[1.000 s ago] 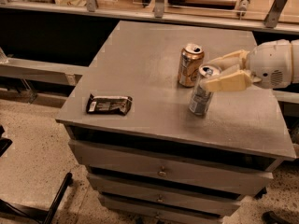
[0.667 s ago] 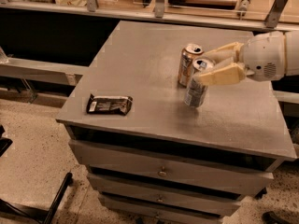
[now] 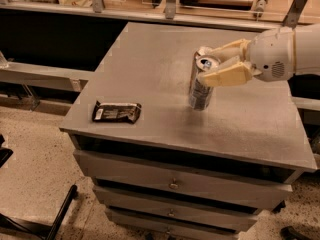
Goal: Move redbull can near rxbar chocolate
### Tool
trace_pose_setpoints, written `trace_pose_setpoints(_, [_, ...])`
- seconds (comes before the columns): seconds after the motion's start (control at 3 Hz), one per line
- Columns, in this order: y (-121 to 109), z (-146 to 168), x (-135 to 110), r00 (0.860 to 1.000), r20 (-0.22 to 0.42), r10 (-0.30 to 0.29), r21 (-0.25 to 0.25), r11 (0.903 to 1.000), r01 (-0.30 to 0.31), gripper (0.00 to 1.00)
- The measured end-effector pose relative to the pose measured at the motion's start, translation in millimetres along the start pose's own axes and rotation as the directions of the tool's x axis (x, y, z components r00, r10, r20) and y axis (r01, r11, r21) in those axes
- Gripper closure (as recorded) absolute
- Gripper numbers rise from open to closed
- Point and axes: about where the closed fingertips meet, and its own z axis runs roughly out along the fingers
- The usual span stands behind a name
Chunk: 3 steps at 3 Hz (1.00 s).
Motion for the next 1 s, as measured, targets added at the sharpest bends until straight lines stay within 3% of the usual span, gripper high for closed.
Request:
trace_pose_setpoints(0.33, [16.3,25.4,-6.9,0.999,0.032,0.003,-0.043,0.9991,-0.002,1.00])
trace_pose_setpoints(1.0, [42.5,93.2,-16.5,0.998,0.053,0.022,-0.183,0.9831,-0.012,1.00])
